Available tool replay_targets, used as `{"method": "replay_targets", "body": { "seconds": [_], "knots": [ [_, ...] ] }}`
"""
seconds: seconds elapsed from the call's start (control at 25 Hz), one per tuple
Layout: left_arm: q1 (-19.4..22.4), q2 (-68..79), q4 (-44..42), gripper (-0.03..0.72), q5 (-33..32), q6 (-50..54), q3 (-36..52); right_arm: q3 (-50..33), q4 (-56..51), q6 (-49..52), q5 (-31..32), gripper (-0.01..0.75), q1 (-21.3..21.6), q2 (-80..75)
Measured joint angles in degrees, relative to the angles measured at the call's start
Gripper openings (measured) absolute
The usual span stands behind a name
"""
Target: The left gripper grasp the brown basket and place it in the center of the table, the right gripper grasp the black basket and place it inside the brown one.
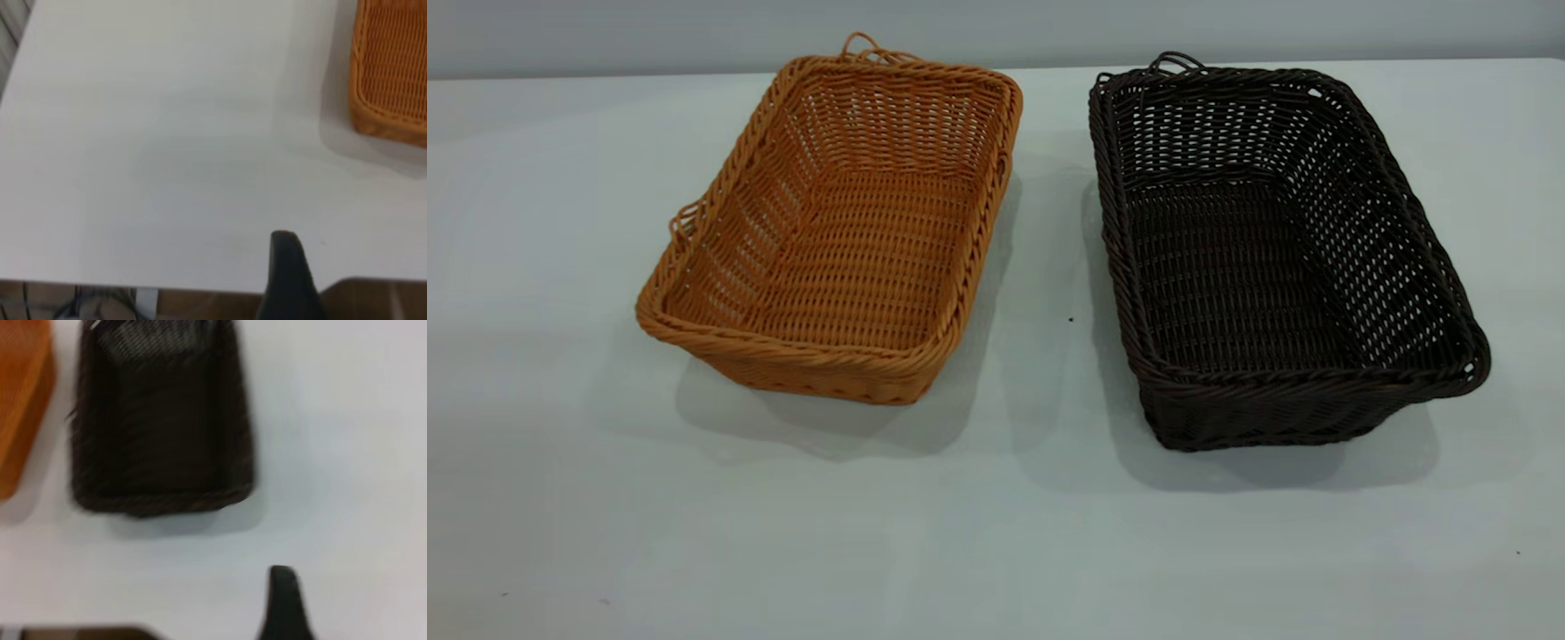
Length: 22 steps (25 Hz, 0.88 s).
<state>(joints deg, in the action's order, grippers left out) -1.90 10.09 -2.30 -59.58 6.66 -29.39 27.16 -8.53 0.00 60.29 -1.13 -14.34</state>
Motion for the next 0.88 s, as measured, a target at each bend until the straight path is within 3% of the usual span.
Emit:
{"method": "replay_targets", "body": {
  "seconds": [0.2,0.48,0.64,0.72,0.88],
  "knots": [
    [0.00,16.39,0.53,0.503,8.56,-2.32,-1.86,0.00,-11.97,-9.72,-8.19,0.578,0.00,-15.77],
    [0.00,39.27,0.65,0.572,23.18,-5.83,-5.41,0.53,-34.64,-26.23,-13.69,0.586,0.00,-37.61],
    [0.00,49.33,0.65,0.573,29.65,-6.19,-8.46,0.66,-42.77,-28.85,-13.72,0.586,-0.13,-51.71],
    [0.00,52.83,0.65,0.573,32.41,-6.19,-9.57,0.79,-45.23,-28.63,-13.61,0.586,-1.68,-58.49],
    [0.00,58.09,1.55,0.573,36.05,-6.19,-11.13,1.08,-53.81,-28.84,-16.53,0.586,-9.18,-70.85]
  ]
}}
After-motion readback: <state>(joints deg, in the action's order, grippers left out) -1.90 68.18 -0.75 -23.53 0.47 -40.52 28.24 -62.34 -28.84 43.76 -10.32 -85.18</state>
